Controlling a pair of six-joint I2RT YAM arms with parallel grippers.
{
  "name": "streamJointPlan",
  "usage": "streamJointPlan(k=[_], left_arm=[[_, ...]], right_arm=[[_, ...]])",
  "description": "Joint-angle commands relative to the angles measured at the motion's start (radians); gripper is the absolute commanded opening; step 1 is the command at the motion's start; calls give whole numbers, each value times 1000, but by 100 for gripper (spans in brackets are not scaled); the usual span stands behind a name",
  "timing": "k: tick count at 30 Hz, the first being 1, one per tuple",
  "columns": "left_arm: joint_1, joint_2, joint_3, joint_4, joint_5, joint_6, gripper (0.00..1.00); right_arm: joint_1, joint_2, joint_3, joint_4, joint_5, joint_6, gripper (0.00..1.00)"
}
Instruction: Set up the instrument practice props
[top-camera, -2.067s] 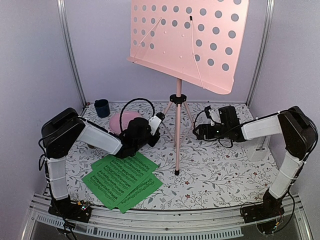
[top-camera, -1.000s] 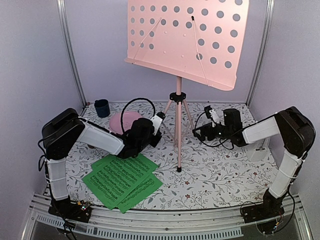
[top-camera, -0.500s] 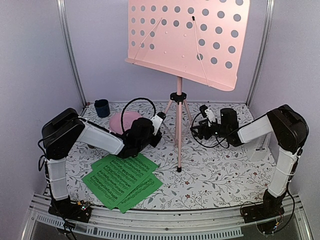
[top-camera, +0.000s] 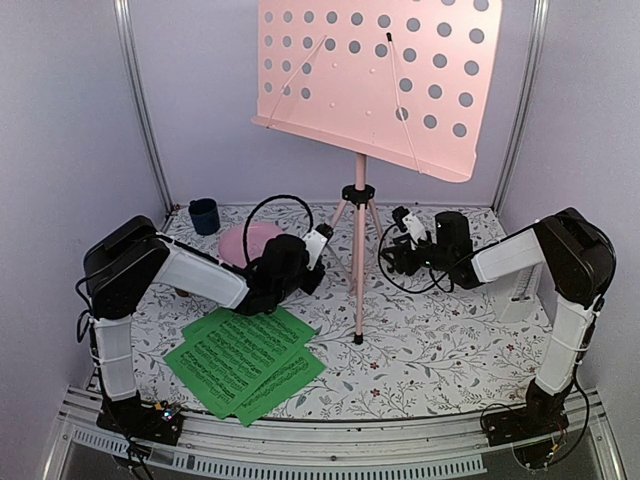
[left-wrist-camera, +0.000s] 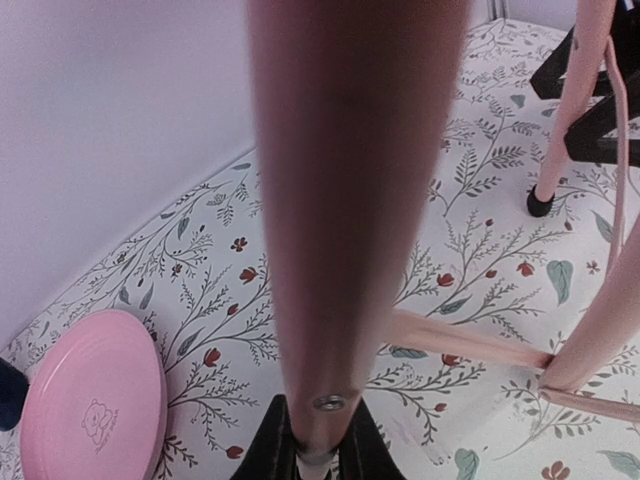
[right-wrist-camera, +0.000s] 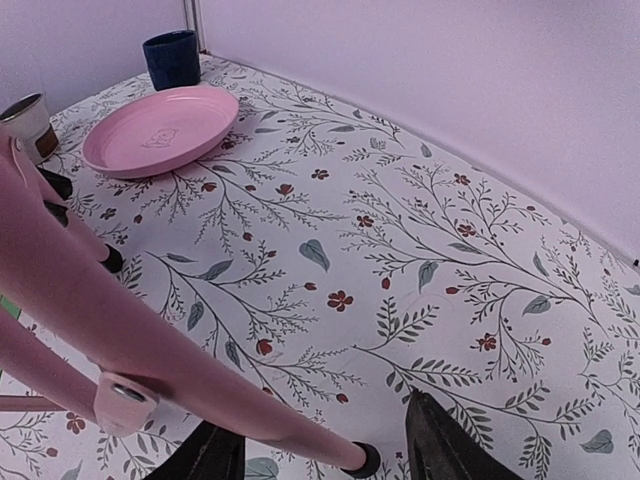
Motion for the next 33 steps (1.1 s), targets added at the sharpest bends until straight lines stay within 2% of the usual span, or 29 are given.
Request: streamJointPlan(k=[1, 12, 20, 25, 33], left_arm=[[-15, 9, 31, -39, 74, -23, 3], [-15, 25, 55, -54, 83, -29, 4], [-15, 24, 54, -54, 74, -33, 5], [-11, 15, 45, -61, 45, -26, 5], [14, 4, 36, -73, 13, 3, 5]], right_arm=[[-4, -25, 24, 27, 0, -108, 52], [-4, -28, 7, 62, -67, -213, 33], [-7, -61, -7, 86, -10, -232, 6], [-7, -76, 18, 62, 54, -243, 3], [-7, -71, 19, 16, 125, -380, 2]])
